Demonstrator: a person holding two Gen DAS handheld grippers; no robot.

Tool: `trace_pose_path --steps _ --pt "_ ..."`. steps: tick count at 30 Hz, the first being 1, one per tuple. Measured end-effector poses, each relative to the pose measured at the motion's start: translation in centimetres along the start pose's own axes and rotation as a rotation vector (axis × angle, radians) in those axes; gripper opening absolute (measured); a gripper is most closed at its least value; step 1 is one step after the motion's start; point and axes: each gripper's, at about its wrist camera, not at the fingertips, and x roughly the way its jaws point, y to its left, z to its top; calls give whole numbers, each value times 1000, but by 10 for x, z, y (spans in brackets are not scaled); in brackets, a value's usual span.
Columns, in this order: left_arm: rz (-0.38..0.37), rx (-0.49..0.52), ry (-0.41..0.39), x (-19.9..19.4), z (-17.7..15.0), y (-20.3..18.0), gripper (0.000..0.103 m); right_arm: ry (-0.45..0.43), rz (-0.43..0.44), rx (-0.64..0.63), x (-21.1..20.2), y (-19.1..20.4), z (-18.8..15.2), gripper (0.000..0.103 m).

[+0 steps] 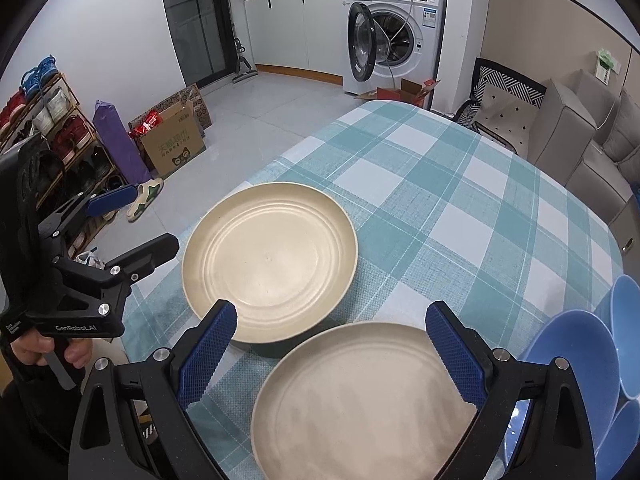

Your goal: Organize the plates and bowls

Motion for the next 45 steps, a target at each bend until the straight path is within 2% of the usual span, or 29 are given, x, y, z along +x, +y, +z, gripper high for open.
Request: trace_pose_path --steps 14,45 --pt "50 -71 13 21 -7 27 103 59 -1 14 39 -3 12 97" --pt "82 -92 111 70 -26 31 103 147 -24 81 115 -18 23 97"
